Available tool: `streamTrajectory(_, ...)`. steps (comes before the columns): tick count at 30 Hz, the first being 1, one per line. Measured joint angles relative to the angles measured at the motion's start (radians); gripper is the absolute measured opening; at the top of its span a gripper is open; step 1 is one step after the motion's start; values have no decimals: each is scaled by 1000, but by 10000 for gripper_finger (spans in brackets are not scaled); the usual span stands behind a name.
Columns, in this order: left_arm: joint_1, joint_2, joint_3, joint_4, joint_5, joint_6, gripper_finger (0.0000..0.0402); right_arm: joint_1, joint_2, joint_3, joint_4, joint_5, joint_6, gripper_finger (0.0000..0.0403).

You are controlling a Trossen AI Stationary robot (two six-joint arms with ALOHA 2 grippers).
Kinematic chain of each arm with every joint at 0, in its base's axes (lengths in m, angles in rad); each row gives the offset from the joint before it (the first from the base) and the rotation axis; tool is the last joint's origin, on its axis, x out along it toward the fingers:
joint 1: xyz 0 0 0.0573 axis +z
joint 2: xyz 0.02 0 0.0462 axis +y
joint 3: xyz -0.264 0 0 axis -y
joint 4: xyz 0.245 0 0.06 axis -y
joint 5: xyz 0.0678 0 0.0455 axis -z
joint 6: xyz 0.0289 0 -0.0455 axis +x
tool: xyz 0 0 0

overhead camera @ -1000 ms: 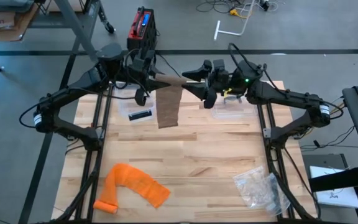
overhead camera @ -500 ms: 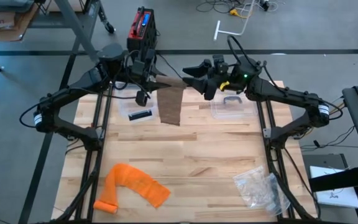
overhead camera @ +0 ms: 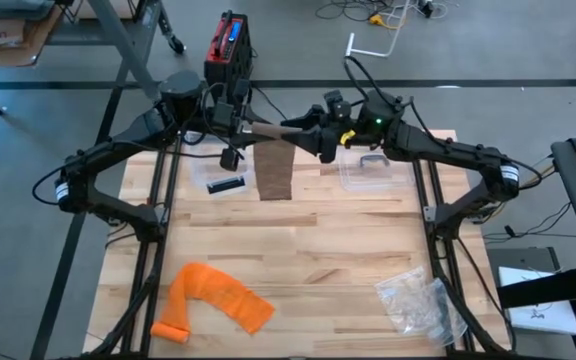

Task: Roll bandage
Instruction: Roll the brown bandage

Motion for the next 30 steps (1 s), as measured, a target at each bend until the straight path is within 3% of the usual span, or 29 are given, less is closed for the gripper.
streamTrajectory(30, -1, 1, 0, -18, -73, 196, 80, 3, 20, 9, -6, -9, 100, 207)
